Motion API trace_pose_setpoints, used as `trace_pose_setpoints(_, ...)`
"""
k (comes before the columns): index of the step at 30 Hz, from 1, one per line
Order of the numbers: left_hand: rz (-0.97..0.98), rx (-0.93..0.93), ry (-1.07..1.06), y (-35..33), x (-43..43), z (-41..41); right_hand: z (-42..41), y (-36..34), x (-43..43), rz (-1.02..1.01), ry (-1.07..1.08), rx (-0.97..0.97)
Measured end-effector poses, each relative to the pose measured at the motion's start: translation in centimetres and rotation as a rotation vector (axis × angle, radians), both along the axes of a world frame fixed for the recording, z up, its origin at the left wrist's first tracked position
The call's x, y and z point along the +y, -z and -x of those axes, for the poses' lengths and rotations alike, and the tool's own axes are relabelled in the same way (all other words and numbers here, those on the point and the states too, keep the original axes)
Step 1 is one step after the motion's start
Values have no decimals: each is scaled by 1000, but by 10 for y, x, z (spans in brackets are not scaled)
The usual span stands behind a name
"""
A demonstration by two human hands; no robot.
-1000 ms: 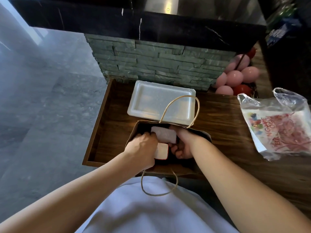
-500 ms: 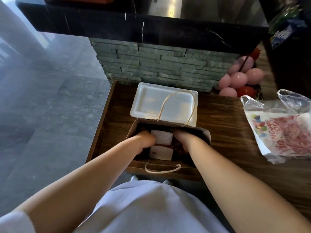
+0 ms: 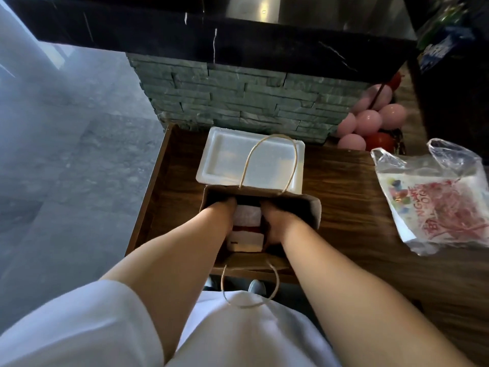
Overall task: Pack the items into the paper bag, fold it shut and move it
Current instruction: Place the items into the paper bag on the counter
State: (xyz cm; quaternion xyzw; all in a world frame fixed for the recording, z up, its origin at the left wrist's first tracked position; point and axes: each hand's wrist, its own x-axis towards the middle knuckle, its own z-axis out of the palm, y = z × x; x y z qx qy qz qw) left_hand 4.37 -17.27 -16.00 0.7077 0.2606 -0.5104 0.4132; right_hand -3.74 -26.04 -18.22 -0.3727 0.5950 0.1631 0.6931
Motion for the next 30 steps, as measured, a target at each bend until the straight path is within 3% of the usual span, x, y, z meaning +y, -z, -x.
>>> trace_pose_setpoints(3, 37, -84, 66, 7, -4, -2, -14, 5, 5, 75, -3, 32)
trace_pose_setpoints(7, 20, -159, 79, 10, -5, -18, -28, 0, -3, -114, -113, 100)
trace_pose_setpoints(11, 73, -135, 79, 12, -3, -26, -31, 13, -2, -168, -149, 26)
trace_pose_setpoints(14, 50, -96, 66, 20, 1, -23, -26, 19, 5, -210, -43, -55)
trace_pose_setpoints(16, 20, -84, 139, 20, 3, -20, -16, 7, 2, -186, -82, -60)
trace_pose_setpoints(18, -27, -151, 224, 17, 3, -23, -18, -15, -12, -33, -284, 10)
trace_pose_setpoints(20, -50, -292, 364, 5, -9, -22, -15, -38, -31, 293, -464, 131)
trace_pose_setpoints(22, -84, -347, 675, -13, -18, -25, -17, -52, -47, 461, -567, 164)
trace_pose_setpoints(26, -180, -325, 1337, -16, -23, -22, -11, -58, -66, 409, -774, 178)
trace_pose_setpoints(30, -299, -472, 1703, -6, -23, -5, -17, -55, -56, 379, -1129, 232)
